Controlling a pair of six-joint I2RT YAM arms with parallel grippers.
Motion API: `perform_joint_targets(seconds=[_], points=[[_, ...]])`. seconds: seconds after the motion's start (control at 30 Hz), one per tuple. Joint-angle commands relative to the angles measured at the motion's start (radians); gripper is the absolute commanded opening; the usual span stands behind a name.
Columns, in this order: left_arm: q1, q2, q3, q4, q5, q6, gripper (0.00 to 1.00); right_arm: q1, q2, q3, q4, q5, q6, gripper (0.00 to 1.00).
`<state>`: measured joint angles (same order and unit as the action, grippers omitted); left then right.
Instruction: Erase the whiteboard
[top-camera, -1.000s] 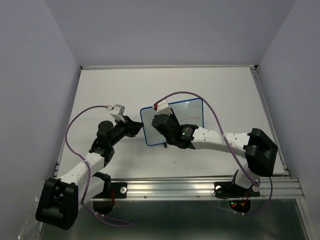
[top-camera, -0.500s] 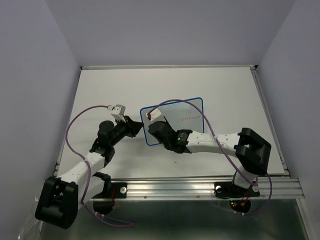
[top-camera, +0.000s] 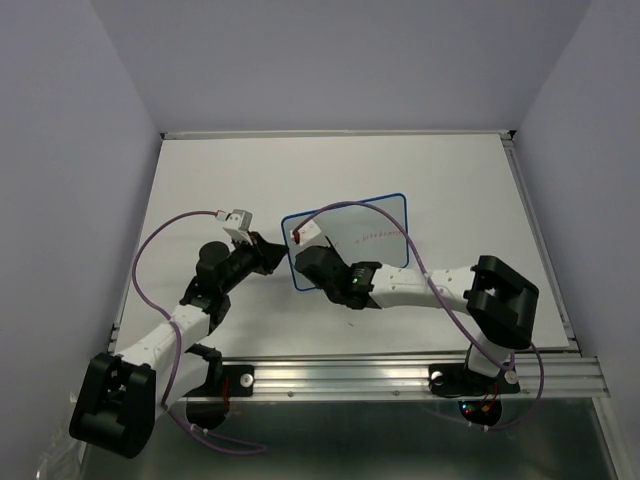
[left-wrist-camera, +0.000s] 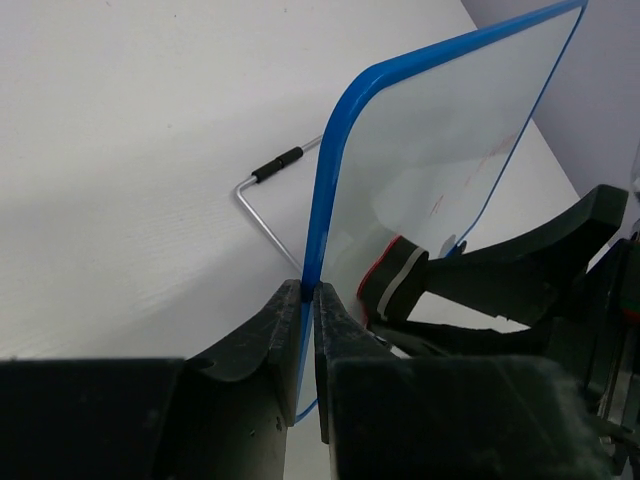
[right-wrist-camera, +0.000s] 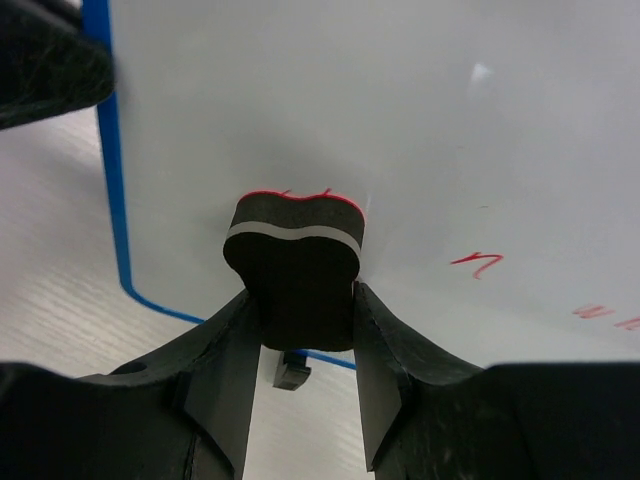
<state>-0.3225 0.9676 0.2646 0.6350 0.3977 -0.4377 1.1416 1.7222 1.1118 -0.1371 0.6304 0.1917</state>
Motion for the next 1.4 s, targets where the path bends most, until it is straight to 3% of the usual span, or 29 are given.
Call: perform_joint_targets(seconds=[0.0,0.27,0.47,0.93,1.37], points=[[-0.02,-0.013,0.032,0.02,0.05,0.004,0.12,-0.013,-0.081,0.0,0.053,0.202,-0.001,0.01],[-0.02,-0.015,0.033,0.019,0.047,0.005,0.12,-0.034,-0.096,-0.003,0.073,0.255,-0.018,0.01],[-0.021,-0.024,0.03,0.014,0.044,0.005,0.12,-0.034,-0.063,-0.007,0.094,0.02,-0.052,0.01],[-0.021,-0.033,0.032,0.005,0.032,0.01,0.12,-0.005,0.013,-0.018,0.077,-0.155,-0.015,0.01],[-0.021,-0.018,0.039,0.002,0.027,0.014,0.12,-0.005,-0.03,-0.046,0.056,0.081,0.026,0.01]])
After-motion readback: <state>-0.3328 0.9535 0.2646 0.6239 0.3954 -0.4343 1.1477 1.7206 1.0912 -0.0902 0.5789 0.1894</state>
